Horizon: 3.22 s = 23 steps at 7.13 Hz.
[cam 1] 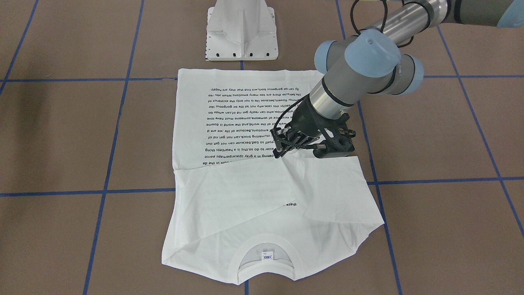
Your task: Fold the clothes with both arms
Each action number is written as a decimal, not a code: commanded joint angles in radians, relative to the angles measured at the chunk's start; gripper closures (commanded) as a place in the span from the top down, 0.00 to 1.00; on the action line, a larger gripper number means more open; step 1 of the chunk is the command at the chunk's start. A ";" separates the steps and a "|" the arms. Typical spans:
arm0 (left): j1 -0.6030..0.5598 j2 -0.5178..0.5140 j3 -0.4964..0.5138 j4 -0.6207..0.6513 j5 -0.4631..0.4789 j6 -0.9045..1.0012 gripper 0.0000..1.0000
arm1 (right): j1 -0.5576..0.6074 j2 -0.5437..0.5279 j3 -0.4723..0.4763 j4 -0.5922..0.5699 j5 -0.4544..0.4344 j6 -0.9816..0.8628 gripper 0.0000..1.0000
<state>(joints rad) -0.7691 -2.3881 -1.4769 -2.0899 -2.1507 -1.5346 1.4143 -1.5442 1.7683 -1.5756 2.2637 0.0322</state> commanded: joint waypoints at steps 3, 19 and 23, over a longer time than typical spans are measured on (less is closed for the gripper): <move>0.199 -0.046 0.009 -0.004 0.184 0.010 0.00 | 0.000 0.000 -0.006 0.000 0.000 0.000 1.00; -0.099 0.361 -0.327 0.295 0.016 0.936 1.00 | -0.625 0.591 -0.059 -0.148 -0.343 0.963 1.00; -0.122 0.365 -0.329 0.297 -0.015 0.969 1.00 | -0.757 0.832 -0.413 0.021 -0.531 1.222 1.00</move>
<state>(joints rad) -0.8889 -2.0241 -1.8049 -1.7940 -2.1623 -0.5687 0.6955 -0.7790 1.4781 -1.6462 1.7941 1.1722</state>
